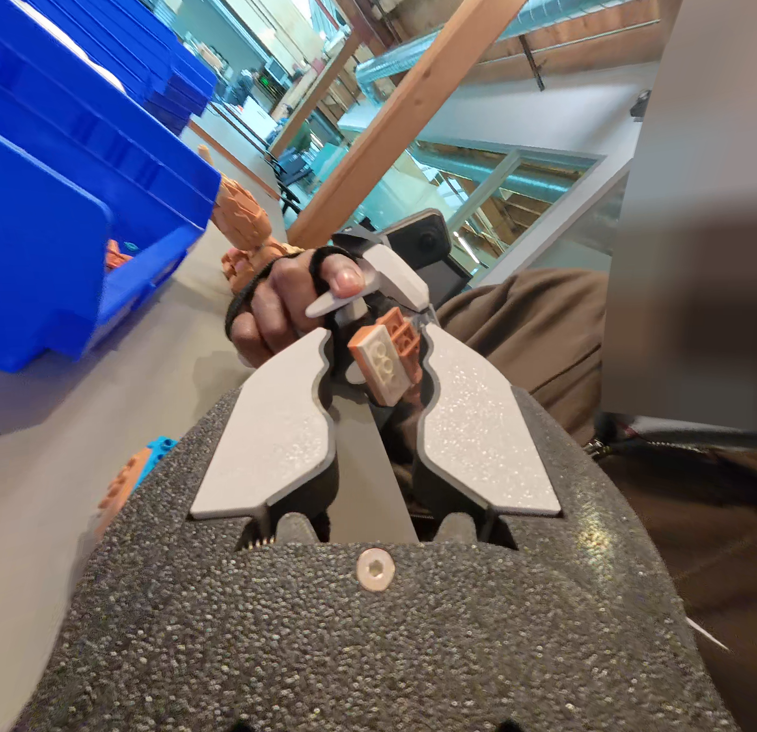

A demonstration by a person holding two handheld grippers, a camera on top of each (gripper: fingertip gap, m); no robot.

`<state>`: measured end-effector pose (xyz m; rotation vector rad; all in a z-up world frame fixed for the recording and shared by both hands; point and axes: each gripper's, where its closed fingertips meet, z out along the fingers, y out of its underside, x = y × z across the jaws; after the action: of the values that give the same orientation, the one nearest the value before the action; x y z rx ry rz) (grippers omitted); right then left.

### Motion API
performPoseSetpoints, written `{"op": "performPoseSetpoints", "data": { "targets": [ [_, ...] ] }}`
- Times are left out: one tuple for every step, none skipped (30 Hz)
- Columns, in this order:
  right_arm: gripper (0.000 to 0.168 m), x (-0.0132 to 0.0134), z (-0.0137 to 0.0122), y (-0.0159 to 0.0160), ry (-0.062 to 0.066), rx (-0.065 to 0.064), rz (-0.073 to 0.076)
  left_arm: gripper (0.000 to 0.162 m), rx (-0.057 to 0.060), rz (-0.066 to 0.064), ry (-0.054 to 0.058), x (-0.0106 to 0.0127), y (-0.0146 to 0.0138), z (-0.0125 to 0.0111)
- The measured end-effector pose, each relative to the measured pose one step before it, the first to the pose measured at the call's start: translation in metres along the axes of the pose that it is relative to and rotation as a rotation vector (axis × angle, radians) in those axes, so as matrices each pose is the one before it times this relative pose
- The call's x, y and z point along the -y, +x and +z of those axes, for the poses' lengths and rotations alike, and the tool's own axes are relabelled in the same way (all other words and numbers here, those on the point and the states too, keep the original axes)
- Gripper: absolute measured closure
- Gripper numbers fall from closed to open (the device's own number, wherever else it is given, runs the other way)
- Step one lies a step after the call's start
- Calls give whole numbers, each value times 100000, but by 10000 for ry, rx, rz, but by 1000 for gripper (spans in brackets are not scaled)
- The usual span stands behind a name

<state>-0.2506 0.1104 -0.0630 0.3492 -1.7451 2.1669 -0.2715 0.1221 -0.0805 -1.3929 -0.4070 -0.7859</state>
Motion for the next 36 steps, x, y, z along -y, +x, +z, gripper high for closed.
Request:
{"op": "performPoseSetpoints", "data": {
  "targets": [
    [143,-42,25,-12,2,15,6,125,-229,-69,-108,-240,327,194],
    [143,46,-22,55,62,1,85,125,-25,-61,-17,-95,56,140],
    [142,48,-27,157,55,-54,156,126,10,16,91,81,-13,-4],
    [142,35,-37,278,27,-126,192,129,12,26,145,213,-40,-139],
    [142,-22,-28,379,-11,-184,208,132,22,81,230,376,-37,-242],
    [140,-86,-46,421,-49,-208,180,136,56,78,316,538,-55,-299],
    [140,-193,-41,583,-98,-330,147,145,45,52,483,786,-43,-396],
    [140,-166,-41,606,-84,-345,147,147,64,-7,430,704,-66,-323],
    [140,-61,-24,459,-28,-230,210,147,108,42,179,344,-122,-191],
    [140,-52,24,385,-29,-177,270,147,167,151,151,242,-176,-103],
    [140,-106,39,390,-55,-194,301,147,161,179,251,338,-119,-68],
    [139,-112,64,390,-62,-204,338,147,179,152,244,323,-157,-44],
    [137,-125,79,365,-67,-176,400,147,208,161,206,284,-202,-52],
    [133,-95,106,249,-40,-84,476,147,245,213,219,305,-216,-68],
    [131,-32,153,83,5,28,544,147,246,259,162,212,-193,-41],
    [128,-29,174,23,18,74,568,148,256,318,97,118,-178,2],
    [126,-53,195,3,10,73,537,148,257,368,80,96,-146,12],
    [125,-113,196,45,-25,35,458,148,220,374,136,135,-93,13],
    [125,-219,186,96,-86,-18,368,148,199,364,174,182,-54,2],
    [126,-321,177,126,-144,-38,290,148,104,324,226,237,56,-21],
    [127,-304,149,118,-142,-46,228,148,35,206,195,212,88,-5],
    [129,-150,101,64,-47,-15,181,148,-4,118,127,120,97,15],
    [132,-1,68,9,36,10,148,148,-54,64,38,-13,114,48],
    [136,50,35,10,55,-10,102,147,-37,56,-28,-106,67,66],
    [146,71,-12,6,46,-28,-4,147,-12,94,-71,-189,28,76],
    [150,118,-97,94,39,-130,-172,148,28,116,-114,-270,-41,89],
    [151,77,-135,174,-23,-214,-393,148,23,93,-67,-157,-57,50],
    [151,14,-132,162,-114,-236,-598,147,38,-12,-106,-118,-96,22],
    [151,10,-128,131,-133,-271,-751,146,45,-76,-176,-136,-134,27],
    [152,76,-141,137,-98,-319,-851,145,43,-62,-176,-101,-134,-6],
    [152,114,-154,63,-80,-291,-927,143,46,-81,-158,-90,-126,-20],
    [152,72,-143,-80,-102,-192,-1022,139,47,-143,-123,-37,-135,-32],
    [152,8,-135,-153,-127,-153,-1153,136,-4,-217,-115,-32,-97,-22],
    [153,-18,-129,-65,-114,-232,-1259,134,-80,-296,-122,-74,-2,5],
    [152,-9,-147,16,-95,-284,-1276,133,-147,-356,-181,-199,80,45],
    [153,-40,-145,40,-98,-247,-1164,132,-163,-416,-176,-245,77,67]
  ]
}}
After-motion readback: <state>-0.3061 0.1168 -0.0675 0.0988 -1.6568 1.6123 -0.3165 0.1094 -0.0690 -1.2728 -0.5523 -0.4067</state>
